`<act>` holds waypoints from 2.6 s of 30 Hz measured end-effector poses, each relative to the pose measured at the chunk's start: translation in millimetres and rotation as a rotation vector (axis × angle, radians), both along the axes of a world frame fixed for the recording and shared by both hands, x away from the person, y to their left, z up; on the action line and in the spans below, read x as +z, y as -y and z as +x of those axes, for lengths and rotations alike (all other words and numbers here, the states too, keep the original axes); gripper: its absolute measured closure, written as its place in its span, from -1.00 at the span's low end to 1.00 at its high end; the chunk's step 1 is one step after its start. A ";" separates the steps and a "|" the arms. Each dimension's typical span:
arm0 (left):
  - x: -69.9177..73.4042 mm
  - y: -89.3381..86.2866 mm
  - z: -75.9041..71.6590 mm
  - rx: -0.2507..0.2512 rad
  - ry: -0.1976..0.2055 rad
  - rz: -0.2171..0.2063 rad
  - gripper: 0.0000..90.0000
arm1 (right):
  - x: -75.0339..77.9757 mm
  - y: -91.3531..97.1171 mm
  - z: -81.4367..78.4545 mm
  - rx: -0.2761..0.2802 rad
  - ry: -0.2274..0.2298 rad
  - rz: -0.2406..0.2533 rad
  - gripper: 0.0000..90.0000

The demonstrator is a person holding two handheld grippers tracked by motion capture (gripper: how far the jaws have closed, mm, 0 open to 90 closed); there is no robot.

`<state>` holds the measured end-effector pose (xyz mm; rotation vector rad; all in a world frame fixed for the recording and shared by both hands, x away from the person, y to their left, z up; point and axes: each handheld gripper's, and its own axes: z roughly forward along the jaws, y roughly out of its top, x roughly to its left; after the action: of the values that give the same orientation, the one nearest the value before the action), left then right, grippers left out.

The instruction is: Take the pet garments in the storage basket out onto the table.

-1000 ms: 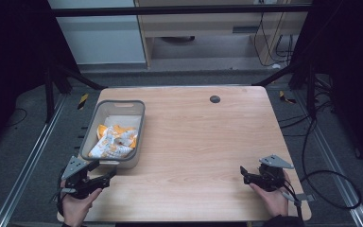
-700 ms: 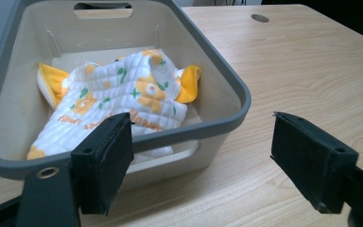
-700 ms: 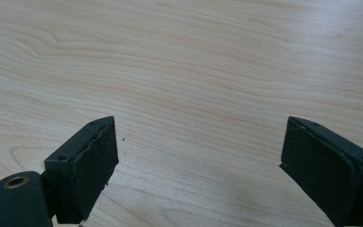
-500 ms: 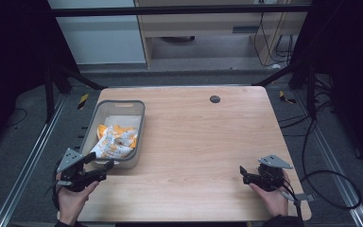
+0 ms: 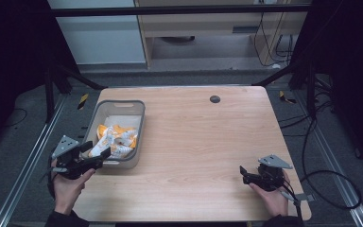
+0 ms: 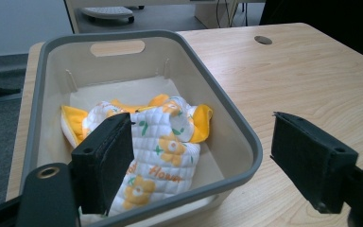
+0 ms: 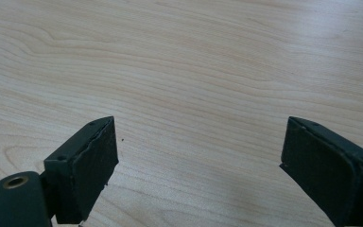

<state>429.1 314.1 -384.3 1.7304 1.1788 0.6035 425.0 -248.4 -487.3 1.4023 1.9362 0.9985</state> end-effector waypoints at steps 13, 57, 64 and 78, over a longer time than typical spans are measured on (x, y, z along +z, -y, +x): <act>10.8 2.6 21.1 -0.004 -0.041 0.043 -0.53 | -0.2 -1.0 0.3 0.007 -0.007 0.005 -0.74; 4.8 15.8 88.8 -0.075 -0.273 0.260 -0.54 | -1.0 -0.7 3.1 0.017 -0.017 -0.001 -0.74; 1.1 20.5 96.5 -0.094 -0.304 0.280 -0.53 | -1.2 -0.9 3.6 0.022 -0.023 0.002 -0.74; -2.5 27.1 112.1 -0.088 -0.378 0.341 -0.45 | -1.8 -1.1 3.9 0.030 -0.024 -0.010 -0.73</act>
<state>541.2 287.0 -386.8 2.2479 1.3016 0.4529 428.9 -247.3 -489.1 1.3897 1.9818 0.9887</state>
